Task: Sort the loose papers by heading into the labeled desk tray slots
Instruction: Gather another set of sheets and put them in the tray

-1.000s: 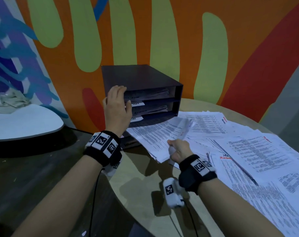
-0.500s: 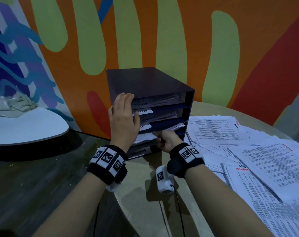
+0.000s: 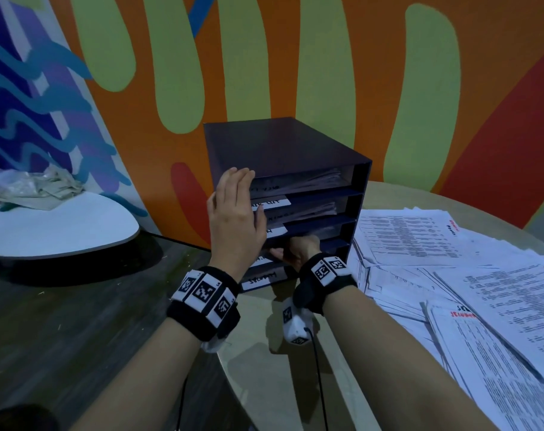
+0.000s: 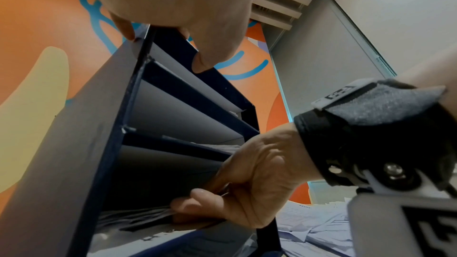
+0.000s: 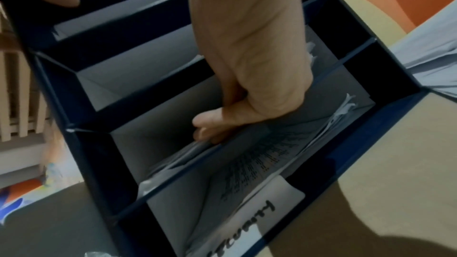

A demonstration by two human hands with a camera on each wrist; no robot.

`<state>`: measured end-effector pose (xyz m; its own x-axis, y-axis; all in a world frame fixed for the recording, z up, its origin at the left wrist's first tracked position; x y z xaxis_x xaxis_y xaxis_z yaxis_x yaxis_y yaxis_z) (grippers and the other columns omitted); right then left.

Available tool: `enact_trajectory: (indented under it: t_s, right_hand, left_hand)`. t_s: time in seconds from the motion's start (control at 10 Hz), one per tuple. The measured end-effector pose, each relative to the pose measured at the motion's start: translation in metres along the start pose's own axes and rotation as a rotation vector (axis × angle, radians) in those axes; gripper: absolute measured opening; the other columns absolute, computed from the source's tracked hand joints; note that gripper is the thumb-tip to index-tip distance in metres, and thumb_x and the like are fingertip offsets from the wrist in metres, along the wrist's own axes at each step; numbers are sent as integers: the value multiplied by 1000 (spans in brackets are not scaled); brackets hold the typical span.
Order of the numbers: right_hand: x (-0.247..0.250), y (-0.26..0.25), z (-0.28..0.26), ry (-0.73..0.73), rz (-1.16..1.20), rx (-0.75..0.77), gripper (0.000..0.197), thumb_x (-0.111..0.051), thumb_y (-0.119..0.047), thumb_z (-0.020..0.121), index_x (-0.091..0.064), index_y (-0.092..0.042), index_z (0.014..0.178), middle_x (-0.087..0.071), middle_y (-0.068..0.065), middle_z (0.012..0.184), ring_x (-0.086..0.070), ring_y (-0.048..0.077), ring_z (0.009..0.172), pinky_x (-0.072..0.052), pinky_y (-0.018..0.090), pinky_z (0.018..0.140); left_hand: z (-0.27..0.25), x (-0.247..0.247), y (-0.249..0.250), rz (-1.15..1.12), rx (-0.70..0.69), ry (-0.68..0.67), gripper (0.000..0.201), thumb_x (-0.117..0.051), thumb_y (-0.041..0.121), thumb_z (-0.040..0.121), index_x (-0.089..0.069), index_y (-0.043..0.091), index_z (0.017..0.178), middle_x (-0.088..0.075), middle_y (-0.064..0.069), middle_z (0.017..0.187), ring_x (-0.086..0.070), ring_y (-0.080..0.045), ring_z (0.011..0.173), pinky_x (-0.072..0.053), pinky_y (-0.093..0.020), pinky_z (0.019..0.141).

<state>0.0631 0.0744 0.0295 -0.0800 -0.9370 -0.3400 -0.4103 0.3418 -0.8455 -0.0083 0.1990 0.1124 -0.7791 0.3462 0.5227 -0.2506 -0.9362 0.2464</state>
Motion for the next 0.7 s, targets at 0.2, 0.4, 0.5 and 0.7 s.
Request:
enact_trajectory:
  t_s: [0.2,0.4,0.5,0.7]
  right_hand:
    - [24,-13,-31,27,-16,-90,20,-51,9,93,-48,12,112,-57,32,89,-65,42,74,-59,41,54]
    - [110,-44,-71,127,-392,190,7,-51,1,91,-57,1,86,-61,19,72,-62,28,55,-51,27,45]
    - [177,-63,-90,289,-564,301,11,-60,-2,86,-60,-6,75,-61,15,74,-57,23,58,-44,26,52]
    - [320,-92,-134,691,-827,320,20,-69,-5,80,-68,5,97,-59,10,82,-55,20,80,-40,27,70]
  left_hand:
    - [1,-1,9,26,67,-13,54,-61,18,84,-47,10,135,-45,-7,141,-29,-23,140,-27,-45,107]
    - [-7,-14,68,-47,56,-8,39,-57,19,86,-50,18,124,-43,-3,140,-18,-21,146,-7,-57,112]
    - [-27,-38,115,-190,-7,-120,36,-59,20,85,-52,20,120,-46,-1,134,-26,-21,141,-15,-51,111]
    - [-63,-110,175,-443,128,-714,31,-59,22,92,-52,19,122,-52,0,123,-45,-22,120,-33,-40,101]
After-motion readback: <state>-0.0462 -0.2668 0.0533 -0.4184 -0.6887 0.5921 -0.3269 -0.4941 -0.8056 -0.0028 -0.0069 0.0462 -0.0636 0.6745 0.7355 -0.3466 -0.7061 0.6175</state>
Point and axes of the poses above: each hand's wrist, its own z-axis towards the middle knuckle, its own x-axis out of the back of the hand, y = z × x, the point moved 3 cm from there along z, towards the middle knuckle
